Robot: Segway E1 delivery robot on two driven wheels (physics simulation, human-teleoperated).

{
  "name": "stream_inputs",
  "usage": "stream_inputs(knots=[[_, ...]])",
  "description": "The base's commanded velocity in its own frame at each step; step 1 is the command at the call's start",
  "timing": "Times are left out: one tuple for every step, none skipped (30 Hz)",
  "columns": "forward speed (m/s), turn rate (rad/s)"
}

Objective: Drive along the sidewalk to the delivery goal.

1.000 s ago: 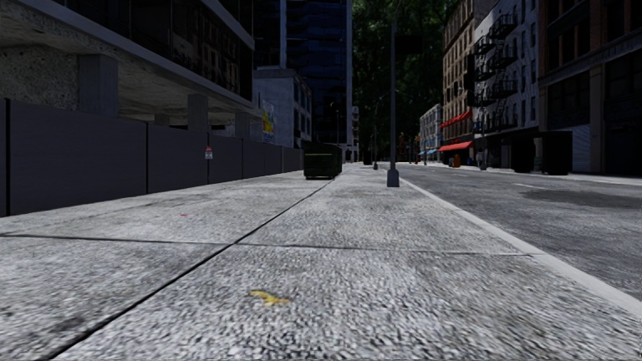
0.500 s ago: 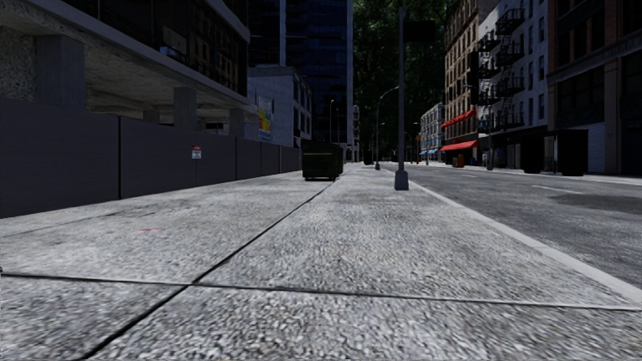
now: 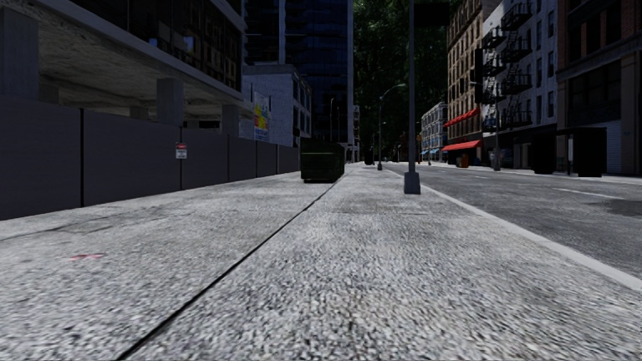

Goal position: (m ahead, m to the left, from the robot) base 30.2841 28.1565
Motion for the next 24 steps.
stream_inputs(knots=[[2.00,0.00],[2.00,0.00],[2.00,0.00],[2.00,0.00],[2.00,0.00],[2.00,0.00],[2.00,0.00],[2.00,0.00],[2.00,0.00],[2.00,-0.09],[2.00,-0.15],[2.00,-0.18],[2.00,-0.18],[2.00,-0.18],[2.00,-0.18],[2.00,-0.18],[2.00,-0.18],[2.00,-0.18],[2.00,-0.18],[2.00,-0.20],[2.00,-0.21],[2.00,-0.21],[2.00,-0.21],[2.00,-0.22]])
